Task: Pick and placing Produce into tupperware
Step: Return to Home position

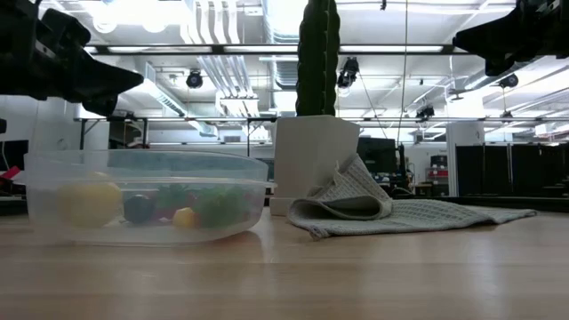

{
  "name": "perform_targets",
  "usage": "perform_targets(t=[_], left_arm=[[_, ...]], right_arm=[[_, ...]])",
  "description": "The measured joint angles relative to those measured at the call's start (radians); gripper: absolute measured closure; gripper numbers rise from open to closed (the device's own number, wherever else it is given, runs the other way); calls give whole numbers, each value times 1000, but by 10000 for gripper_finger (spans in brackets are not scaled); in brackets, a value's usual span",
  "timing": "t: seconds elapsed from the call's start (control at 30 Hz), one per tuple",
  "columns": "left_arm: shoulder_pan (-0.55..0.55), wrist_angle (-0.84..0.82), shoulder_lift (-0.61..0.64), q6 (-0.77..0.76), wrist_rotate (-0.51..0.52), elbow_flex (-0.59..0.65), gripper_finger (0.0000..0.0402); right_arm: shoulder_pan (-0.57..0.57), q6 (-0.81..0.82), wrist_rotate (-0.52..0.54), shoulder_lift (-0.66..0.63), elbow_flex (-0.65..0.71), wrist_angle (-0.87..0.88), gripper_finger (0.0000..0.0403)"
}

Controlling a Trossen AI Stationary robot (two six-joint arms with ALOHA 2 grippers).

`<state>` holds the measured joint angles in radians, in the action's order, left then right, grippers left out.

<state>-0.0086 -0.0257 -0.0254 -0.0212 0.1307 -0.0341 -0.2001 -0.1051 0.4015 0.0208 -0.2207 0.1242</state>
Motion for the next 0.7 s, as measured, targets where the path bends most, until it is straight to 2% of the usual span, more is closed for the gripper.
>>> perform_targets(t=[0.57, 0.7], left_arm=[[0, -5, -12, 27, 34, 0, 402], [0, -5, -10, 26, 36, -1, 402]], right_arm=[[0, 45, 0, 1, 0, 59, 346], [0, 67, -33, -1, 0, 86, 349]])
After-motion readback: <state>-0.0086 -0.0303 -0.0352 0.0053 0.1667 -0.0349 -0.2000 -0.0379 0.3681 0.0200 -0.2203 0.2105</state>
